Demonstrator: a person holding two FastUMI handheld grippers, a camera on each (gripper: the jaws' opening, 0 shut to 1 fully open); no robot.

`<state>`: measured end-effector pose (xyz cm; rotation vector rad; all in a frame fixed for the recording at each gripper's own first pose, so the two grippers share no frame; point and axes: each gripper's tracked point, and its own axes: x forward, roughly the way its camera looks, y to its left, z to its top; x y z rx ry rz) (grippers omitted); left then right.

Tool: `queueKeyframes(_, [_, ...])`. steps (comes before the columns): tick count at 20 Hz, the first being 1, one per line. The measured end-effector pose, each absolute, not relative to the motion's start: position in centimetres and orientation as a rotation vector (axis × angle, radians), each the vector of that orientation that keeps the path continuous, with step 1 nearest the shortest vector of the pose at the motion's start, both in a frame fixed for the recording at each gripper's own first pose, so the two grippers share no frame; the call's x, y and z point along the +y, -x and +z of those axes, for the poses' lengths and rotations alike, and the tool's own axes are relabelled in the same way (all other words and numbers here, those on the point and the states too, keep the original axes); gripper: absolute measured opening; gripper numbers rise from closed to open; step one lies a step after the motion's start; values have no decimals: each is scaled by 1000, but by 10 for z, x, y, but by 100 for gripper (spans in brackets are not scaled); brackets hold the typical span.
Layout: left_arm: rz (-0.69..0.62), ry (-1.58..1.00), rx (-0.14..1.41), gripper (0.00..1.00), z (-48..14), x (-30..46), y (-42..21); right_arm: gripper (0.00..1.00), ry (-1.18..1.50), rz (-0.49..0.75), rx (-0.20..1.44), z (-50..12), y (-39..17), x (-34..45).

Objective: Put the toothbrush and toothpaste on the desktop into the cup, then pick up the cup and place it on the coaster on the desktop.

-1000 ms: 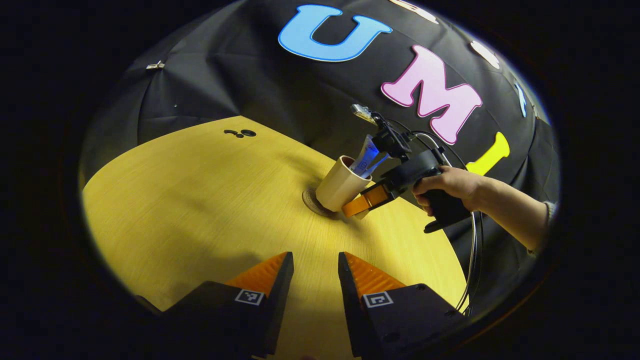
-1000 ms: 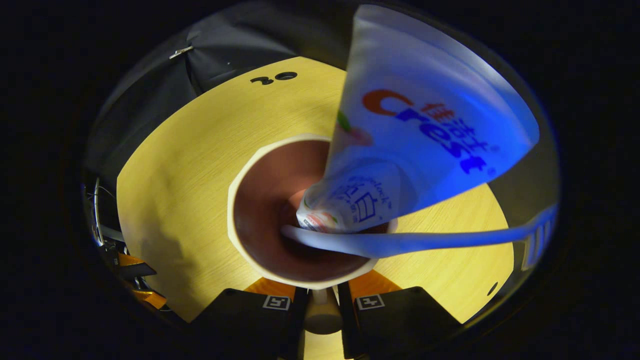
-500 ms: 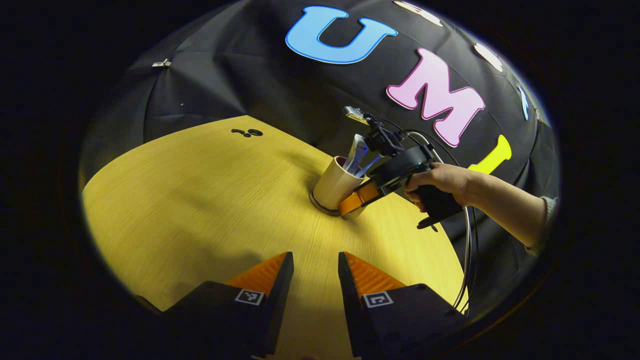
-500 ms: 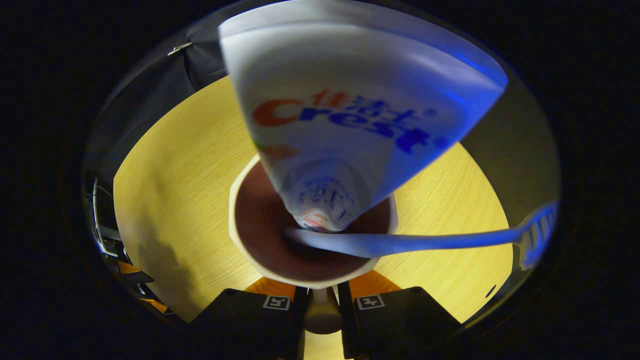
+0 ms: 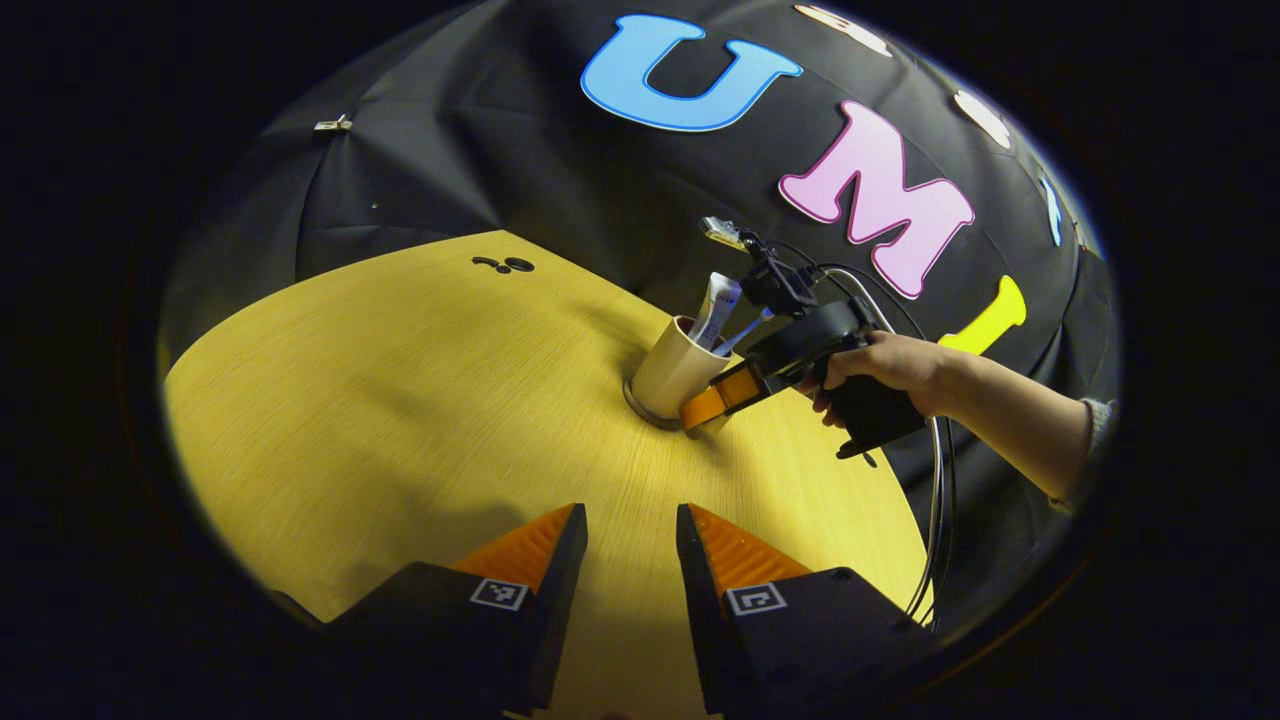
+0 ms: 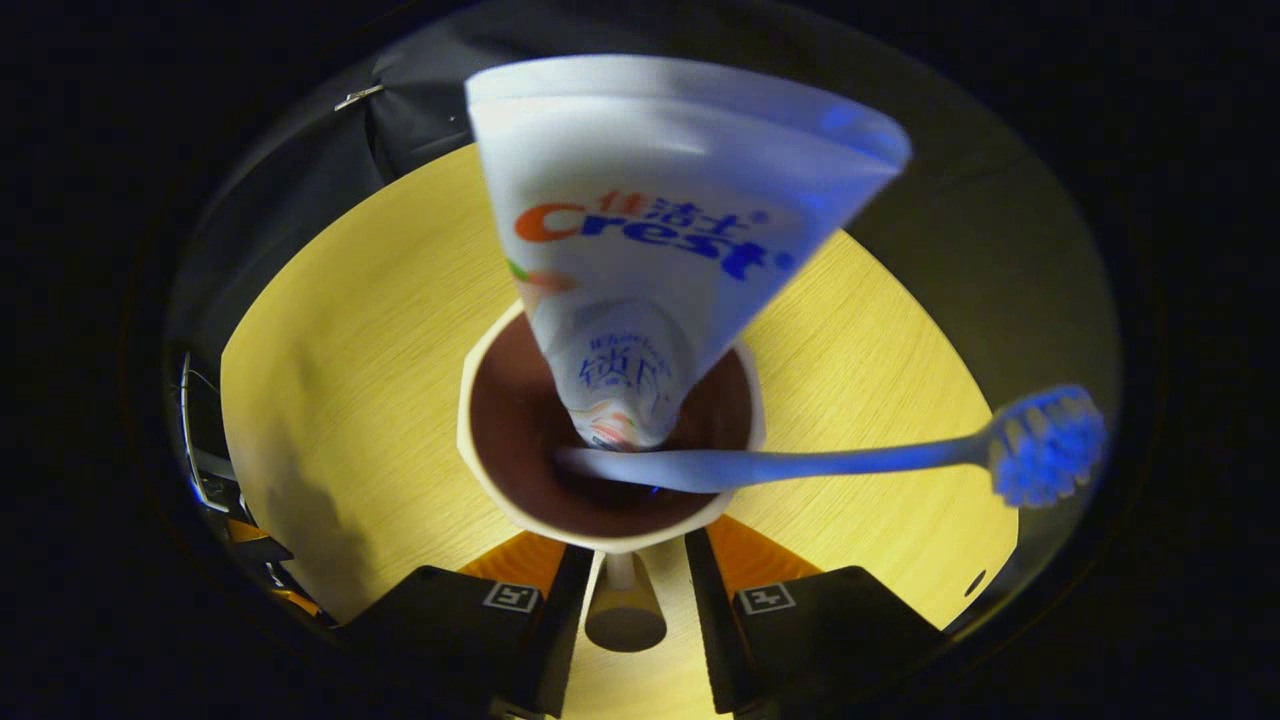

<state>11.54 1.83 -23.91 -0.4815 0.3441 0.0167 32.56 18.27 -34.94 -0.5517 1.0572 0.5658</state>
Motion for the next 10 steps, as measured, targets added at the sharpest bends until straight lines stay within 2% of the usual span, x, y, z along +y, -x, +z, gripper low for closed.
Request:
queueKeyframes(5, [10,473,348,58,-235,15,-114,59,536,563,999,-333,-319,178])
queueKeyframes(8, [0,474,343,58,-228,13,-114,67,498,551,943,-306,-310,170])
queueKeyframes(10, [-13,469,339,58,-220,11,-114,69,471,527,889,-285,-306,165])
